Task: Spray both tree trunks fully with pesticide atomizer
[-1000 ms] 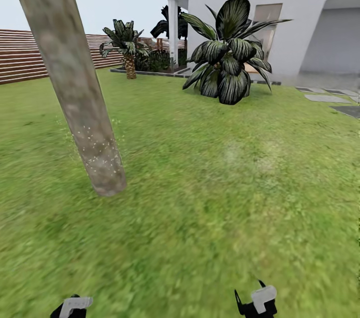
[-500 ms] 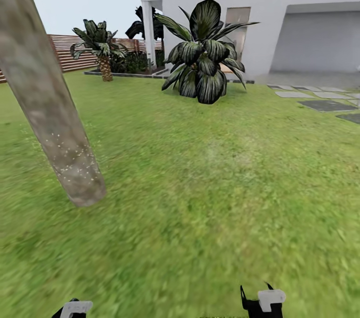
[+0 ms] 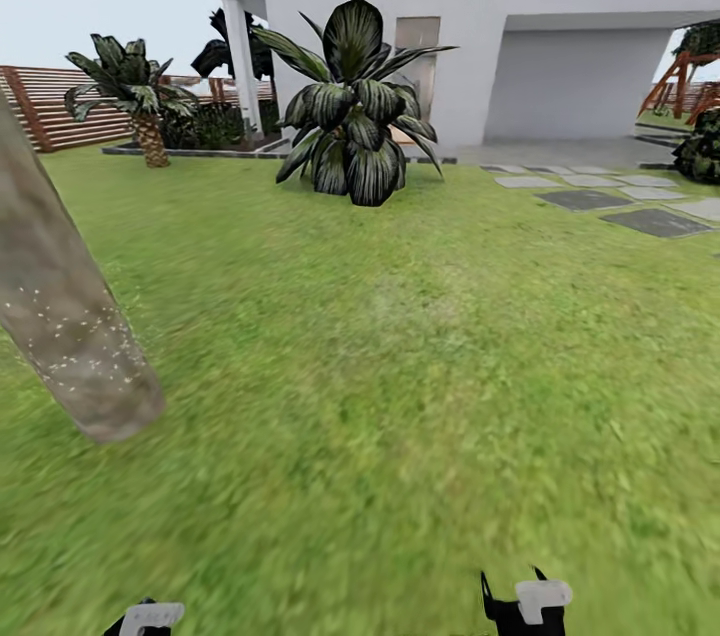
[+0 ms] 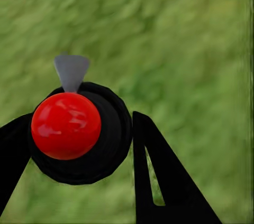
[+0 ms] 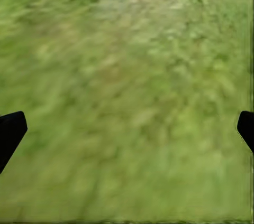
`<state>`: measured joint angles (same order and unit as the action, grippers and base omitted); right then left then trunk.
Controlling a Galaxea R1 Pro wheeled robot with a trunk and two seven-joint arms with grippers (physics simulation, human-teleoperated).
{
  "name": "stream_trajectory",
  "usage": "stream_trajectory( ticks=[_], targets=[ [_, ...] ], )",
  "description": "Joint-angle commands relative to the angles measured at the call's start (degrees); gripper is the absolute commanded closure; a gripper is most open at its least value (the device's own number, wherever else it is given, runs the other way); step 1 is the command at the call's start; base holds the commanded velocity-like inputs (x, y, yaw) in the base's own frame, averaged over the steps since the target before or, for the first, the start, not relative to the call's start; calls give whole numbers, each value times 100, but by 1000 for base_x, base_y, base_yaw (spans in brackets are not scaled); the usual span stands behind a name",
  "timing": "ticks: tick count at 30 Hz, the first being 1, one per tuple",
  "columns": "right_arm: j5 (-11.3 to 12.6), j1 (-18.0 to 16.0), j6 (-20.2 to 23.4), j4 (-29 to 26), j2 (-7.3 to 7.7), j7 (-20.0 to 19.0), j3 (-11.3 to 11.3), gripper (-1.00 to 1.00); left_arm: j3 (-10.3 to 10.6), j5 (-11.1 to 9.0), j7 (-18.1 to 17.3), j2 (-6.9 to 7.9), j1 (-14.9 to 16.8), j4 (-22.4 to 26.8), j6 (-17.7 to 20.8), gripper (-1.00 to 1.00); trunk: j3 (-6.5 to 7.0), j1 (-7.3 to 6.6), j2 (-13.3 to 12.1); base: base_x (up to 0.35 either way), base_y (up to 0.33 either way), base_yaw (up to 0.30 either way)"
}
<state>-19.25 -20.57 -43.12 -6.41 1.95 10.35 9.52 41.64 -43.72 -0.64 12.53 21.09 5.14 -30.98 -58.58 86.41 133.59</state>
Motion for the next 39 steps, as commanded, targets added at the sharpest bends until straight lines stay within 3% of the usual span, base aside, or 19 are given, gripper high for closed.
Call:
stream_trajectory(
  ticks=[1,5,17,39],
  targets=[
    [-61,-3,-15,8,-1,30,33,-100,46,-69,-6,4,0,2,-16,100,-5,-1,2,0,0,-300],
    [-61,-4,-13,8,-1,32,33,-100,46,-174,-7,4,0,-12,-22,100,-5,-1,2,0,0,-300],
    [-56,0,-12,-1,5,11,35,-100,45,-181,-15,12,-15,-13,-54,100,-3,-1,2,0,-18,-300],
    [-52,-1,-12,4,7,20,41,-100,49,-181,-15,-4,-70,-21,-48,100,-3,-1,2,0,-261,-300]
  ],
)
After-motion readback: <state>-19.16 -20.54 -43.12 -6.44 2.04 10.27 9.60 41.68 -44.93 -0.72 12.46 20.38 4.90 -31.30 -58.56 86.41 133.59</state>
